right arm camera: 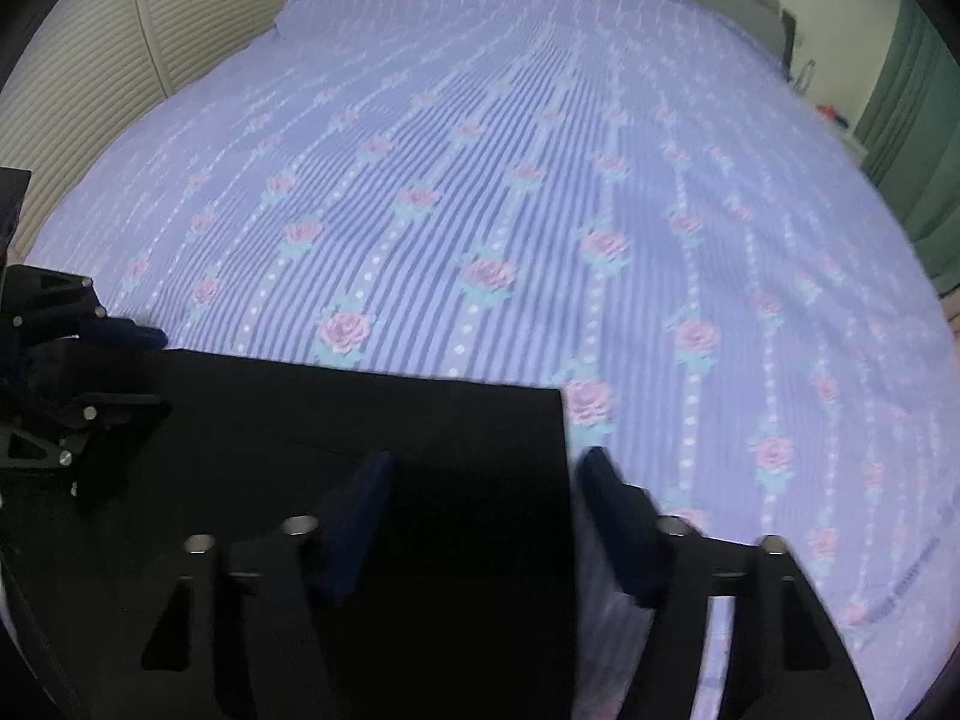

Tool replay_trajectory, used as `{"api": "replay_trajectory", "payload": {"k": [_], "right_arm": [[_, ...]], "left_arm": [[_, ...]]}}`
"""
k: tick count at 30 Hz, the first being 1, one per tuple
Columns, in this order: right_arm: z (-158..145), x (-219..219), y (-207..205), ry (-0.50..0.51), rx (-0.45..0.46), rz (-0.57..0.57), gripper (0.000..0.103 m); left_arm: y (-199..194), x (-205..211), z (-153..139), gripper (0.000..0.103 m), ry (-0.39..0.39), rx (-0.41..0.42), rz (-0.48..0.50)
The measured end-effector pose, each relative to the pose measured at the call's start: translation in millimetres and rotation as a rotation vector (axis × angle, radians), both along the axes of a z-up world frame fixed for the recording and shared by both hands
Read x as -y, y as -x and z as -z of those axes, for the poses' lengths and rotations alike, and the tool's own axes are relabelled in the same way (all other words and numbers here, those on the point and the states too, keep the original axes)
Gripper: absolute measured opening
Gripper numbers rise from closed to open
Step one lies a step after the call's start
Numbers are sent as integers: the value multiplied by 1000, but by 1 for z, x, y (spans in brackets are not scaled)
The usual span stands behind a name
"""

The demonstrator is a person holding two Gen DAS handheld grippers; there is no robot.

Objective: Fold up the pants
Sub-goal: 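Grasp the waistband edge with the left gripper while the right gripper grasps the other waistband corner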

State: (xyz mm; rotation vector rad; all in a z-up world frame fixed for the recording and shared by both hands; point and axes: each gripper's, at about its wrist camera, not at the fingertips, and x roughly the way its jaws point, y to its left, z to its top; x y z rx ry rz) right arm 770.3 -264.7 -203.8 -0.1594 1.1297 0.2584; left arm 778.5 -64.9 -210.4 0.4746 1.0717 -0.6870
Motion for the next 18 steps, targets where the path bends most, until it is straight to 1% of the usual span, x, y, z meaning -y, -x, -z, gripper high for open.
{"api": "replay_trajectory", "payload": {"k": [2,3,5,6,7,9,12,16,18], "right_arm": [[5,-4,-2,2,-5,-6,42],[6,-5,-3,-21,-15,-12,37],[5,-4,-2,-59,-19,-9,9],[4,-4,-2,-60,-10,-8,8],[3,-5,-1,-58,-1,-13,5],[0,-7,4,-47,31,-23,4],[-10,-5,12,-71,71,-27,4],[-28,-2,28,-97,120,-27,4],[-42,-4,39,-99,150,-33,3]], "left_arm": [[0,2,2,17,-4,1,-1],[-2,4,3,16,-2,-3,0],[-2,4,3,10,2,-7,-1],[-2,4,3,9,5,-8,-3],[-3,5,3,6,8,-8,-7],[0,3,-1,5,16,-2,-13],[8,-4,-13,5,31,9,-23],[24,-8,-38,5,57,38,-23],[34,-12,-51,5,65,50,-20]]}}
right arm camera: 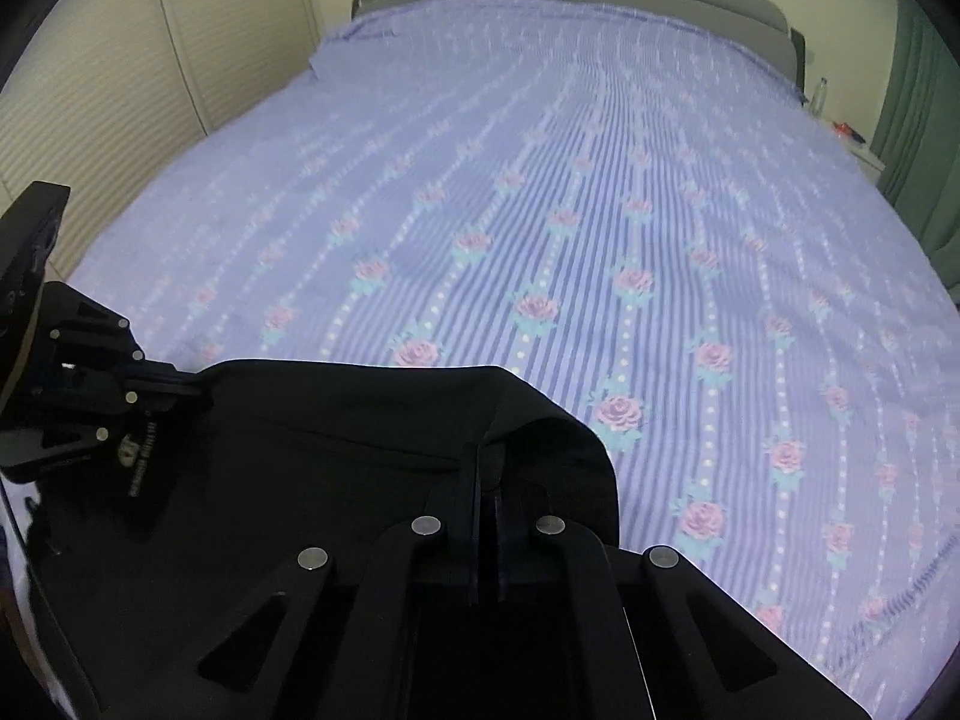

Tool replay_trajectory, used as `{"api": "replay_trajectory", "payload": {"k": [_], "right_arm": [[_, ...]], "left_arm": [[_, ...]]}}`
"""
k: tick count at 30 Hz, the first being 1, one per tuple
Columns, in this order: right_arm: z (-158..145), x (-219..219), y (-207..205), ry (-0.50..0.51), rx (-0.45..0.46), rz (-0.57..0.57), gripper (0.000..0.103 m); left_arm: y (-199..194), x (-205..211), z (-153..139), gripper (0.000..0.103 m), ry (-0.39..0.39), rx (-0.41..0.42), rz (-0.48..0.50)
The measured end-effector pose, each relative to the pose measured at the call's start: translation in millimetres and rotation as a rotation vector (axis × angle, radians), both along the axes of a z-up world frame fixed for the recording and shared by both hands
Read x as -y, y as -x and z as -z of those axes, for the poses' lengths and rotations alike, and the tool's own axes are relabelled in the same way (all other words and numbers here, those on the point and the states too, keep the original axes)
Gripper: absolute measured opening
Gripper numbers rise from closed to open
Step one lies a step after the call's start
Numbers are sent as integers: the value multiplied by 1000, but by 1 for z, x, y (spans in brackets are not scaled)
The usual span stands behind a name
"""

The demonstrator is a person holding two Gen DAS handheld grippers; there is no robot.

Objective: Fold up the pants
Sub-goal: 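Grasp the waistband edge with the left gripper while the right gripper grasps the other waistband corner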

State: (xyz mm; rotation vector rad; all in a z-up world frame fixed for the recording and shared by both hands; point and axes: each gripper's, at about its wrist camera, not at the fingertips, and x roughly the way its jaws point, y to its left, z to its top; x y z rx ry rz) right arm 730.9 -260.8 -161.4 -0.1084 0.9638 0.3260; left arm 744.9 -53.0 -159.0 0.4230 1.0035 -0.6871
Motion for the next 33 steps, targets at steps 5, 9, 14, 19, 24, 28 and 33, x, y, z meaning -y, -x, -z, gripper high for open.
{"api": "replay_trajectory", "payload": {"k": [5,9,14,19,24,28,33], "right_arm": [[-41,-4,29,-22,75,-12,3],[-69,-3,67,-24,121,-25,3],[-91,-4,111,-21,163,-40,3],[-107,4,167,-26,208,-55,3],[-116,9,224,-40,246,-60,3],[-107,15,270,-45,251,-60,3],[-88,22,323,-29,254,-46,3]], "left_arm": [[35,-5,-34,5,-1,33,12],[67,-6,-58,5,13,53,16],[115,-8,-87,5,20,82,22],[169,-5,-107,5,21,118,25],[218,1,-109,5,26,141,35],[263,6,-105,5,20,170,38],[314,19,-85,5,18,205,46]]}}
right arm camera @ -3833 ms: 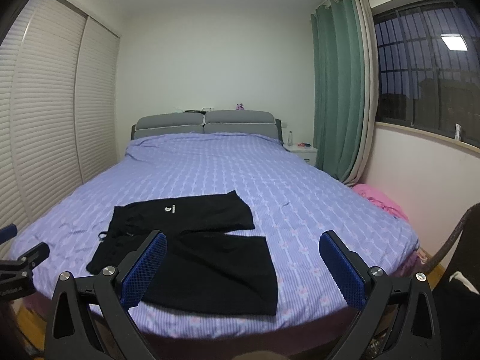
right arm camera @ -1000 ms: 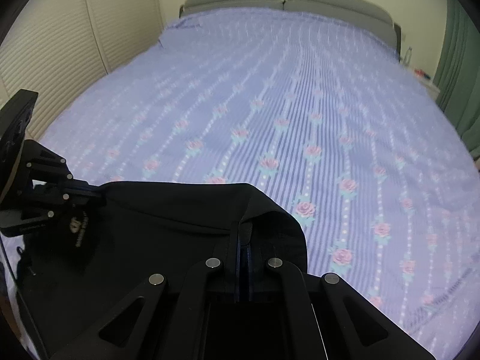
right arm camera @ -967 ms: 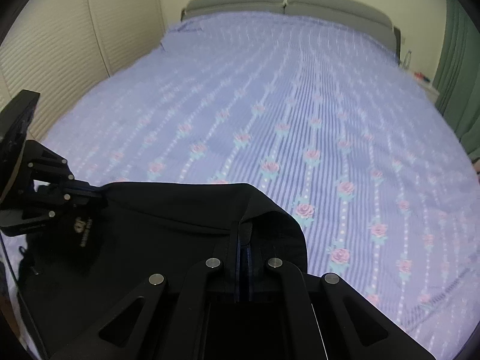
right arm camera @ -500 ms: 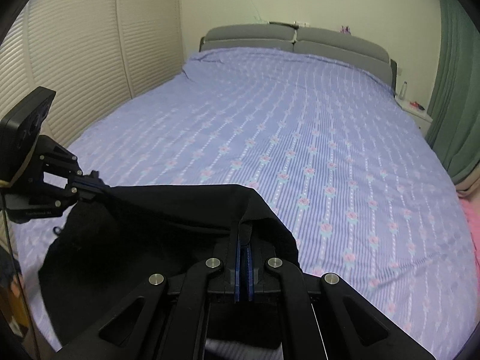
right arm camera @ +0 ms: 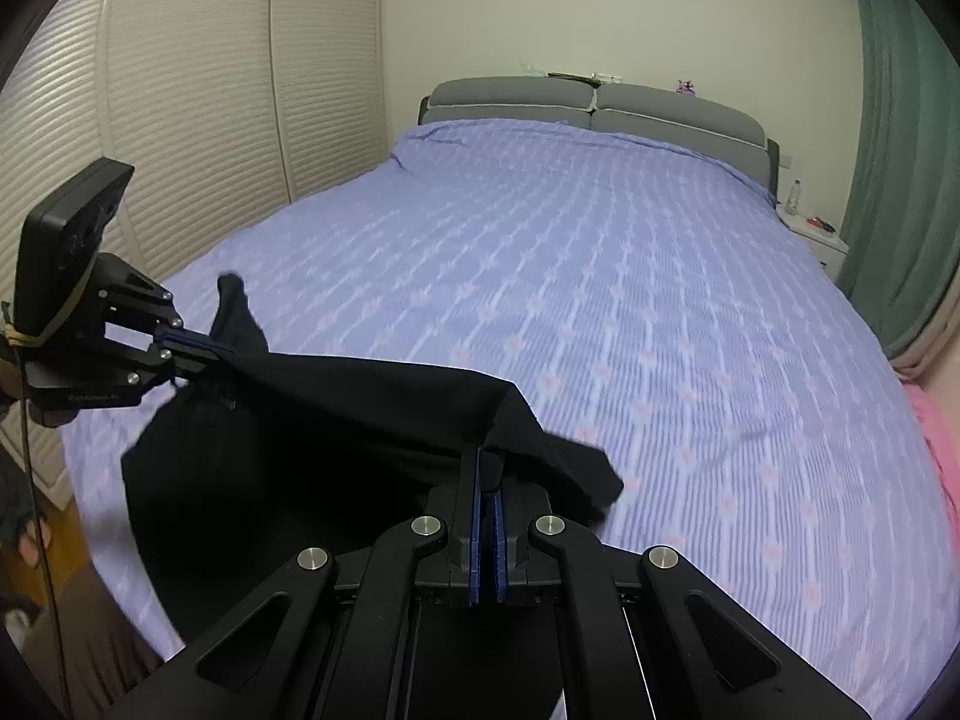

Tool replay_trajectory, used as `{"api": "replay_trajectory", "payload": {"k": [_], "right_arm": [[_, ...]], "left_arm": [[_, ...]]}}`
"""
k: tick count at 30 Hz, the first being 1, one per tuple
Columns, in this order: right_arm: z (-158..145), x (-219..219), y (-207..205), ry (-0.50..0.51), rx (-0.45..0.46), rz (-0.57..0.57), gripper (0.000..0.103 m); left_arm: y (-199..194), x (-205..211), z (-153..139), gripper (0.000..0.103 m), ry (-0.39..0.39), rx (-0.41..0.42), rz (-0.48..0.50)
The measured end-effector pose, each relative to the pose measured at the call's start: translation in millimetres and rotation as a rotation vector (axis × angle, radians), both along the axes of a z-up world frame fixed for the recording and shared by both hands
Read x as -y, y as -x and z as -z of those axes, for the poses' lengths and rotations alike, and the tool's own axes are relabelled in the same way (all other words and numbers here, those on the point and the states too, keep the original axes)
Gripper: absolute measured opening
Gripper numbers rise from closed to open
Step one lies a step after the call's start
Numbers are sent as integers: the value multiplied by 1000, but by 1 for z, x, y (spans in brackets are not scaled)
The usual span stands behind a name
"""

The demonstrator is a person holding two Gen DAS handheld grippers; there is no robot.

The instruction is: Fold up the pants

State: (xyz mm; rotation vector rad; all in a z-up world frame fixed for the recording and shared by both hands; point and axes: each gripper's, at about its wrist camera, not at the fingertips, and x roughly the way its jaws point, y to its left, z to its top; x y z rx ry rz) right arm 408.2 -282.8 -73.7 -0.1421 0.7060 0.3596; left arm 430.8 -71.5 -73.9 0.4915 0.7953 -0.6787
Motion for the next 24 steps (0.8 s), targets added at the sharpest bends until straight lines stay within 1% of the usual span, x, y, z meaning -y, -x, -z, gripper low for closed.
{"api": "replay_trajectory", "payload": {"k": [3,6,8,11,17,20,22,24], "right_arm": [[10,2,24,7,3,12,3],[24,-1,52,31,10,18,3],[34,0,69,23,2,23,3],[51,0,94,30,-10,34,3],[83,1,128,61,-40,52,3],[95,0,142,78,-47,58,3],[101,-1,146,86,-59,58,3],[110,-4,153,104,-71,53,3]], "left_arm": [[30,2,14,5,18,21,-2],[50,-1,28,5,36,29,-12],[70,0,40,5,35,51,-11],[89,-1,55,5,54,54,-7],[117,3,88,5,47,34,1],[125,4,101,5,44,24,0],[128,2,110,5,57,-1,-5],[131,3,117,5,48,-6,-8]]}}
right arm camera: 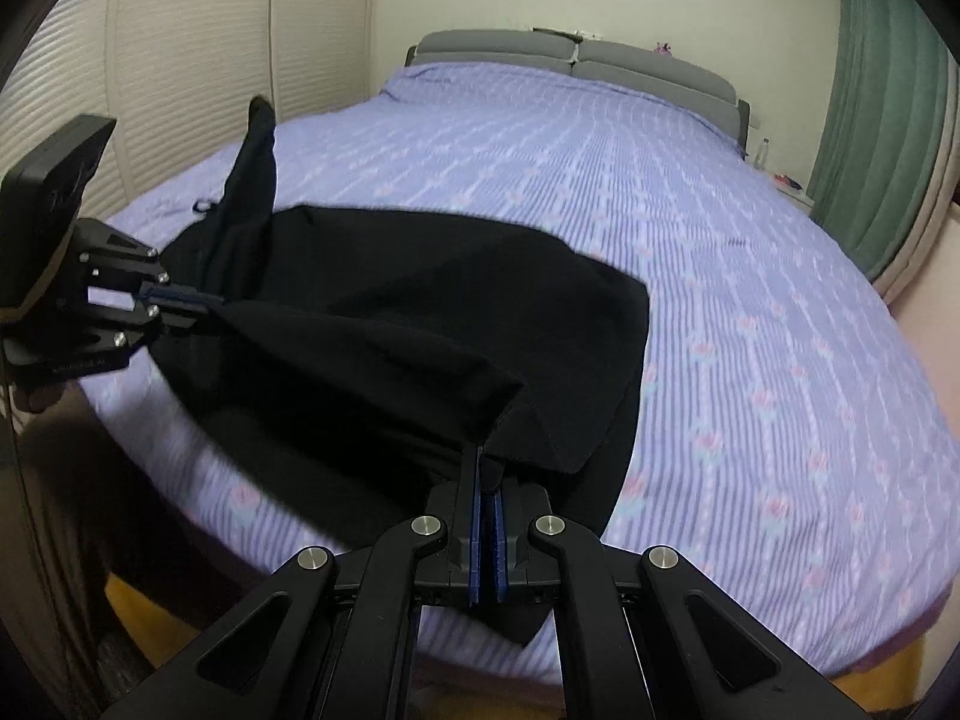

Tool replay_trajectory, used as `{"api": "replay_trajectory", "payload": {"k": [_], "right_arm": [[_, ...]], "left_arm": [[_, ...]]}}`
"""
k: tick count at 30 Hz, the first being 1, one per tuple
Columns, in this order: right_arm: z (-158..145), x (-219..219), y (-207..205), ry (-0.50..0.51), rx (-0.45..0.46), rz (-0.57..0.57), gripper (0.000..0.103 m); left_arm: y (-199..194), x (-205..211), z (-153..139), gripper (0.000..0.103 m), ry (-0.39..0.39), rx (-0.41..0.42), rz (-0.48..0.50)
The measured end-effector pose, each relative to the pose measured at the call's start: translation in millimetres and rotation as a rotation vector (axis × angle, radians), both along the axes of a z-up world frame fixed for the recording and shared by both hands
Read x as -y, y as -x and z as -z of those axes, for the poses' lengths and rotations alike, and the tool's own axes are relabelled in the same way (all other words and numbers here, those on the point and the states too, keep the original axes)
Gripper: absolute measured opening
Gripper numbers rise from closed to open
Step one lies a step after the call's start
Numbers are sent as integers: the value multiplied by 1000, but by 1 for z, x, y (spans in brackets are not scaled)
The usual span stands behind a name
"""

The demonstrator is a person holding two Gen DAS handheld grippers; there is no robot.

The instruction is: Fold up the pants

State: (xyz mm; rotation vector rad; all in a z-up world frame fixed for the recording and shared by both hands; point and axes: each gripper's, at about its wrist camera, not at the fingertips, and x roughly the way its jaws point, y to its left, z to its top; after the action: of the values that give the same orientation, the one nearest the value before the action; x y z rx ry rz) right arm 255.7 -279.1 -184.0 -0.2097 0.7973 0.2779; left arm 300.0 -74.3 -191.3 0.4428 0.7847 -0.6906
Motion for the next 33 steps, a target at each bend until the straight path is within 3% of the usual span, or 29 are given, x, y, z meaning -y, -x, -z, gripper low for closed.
{"api": "replay_trajectory", "payload": {"k": [4,15,21,24,26,27,29,30,33], "right_arm": [[21,-3,9,42,-18,-10,3],[49,19,9,17,-67,59,3],[58,18,14,31,-64,64,4],[59,25,14,16,-70,82,11],[56,31,16,23,-62,105,34],[55,33,19,23,-54,112,40],[47,39,25,20,-35,133,59],[41,41,30,17,-20,144,64],[25,42,41,5,8,154,64]], "left_arm": [[6,6,11,5,-1,-10,-4],[14,22,41,5,-13,-67,-22],[17,18,39,6,-19,-69,-24],[21,16,31,11,-16,-59,-29],[25,14,25,23,-9,-53,-36],[27,12,21,29,-5,-49,-42],[34,5,10,49,12,-29,-53],[37,3,6,51,18,-22,-54],[47,-12,-14,51,37,11,-58]]}}
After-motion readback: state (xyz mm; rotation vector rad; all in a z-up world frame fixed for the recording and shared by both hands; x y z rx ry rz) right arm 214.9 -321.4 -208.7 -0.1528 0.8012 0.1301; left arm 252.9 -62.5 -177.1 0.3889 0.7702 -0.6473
